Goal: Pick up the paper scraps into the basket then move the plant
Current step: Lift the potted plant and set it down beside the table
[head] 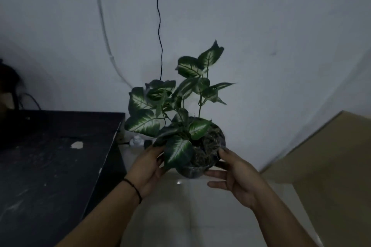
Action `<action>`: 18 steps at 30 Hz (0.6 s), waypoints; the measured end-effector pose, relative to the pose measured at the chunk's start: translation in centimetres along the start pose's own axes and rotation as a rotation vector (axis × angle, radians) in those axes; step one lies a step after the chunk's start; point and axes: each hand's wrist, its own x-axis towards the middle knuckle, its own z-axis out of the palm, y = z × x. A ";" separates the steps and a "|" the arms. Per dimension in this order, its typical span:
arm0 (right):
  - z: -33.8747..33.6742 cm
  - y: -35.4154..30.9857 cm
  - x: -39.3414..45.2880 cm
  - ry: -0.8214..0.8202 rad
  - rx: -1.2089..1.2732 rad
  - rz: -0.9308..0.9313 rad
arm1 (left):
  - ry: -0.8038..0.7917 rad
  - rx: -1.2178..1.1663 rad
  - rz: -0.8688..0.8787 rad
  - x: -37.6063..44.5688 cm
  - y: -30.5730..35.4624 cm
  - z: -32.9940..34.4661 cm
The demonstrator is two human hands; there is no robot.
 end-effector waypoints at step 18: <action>-4.5 20.5 24.6 0.069 -0.194 0.161 | 0.392 0.165 -0.068 15.5 -18.3 -15.6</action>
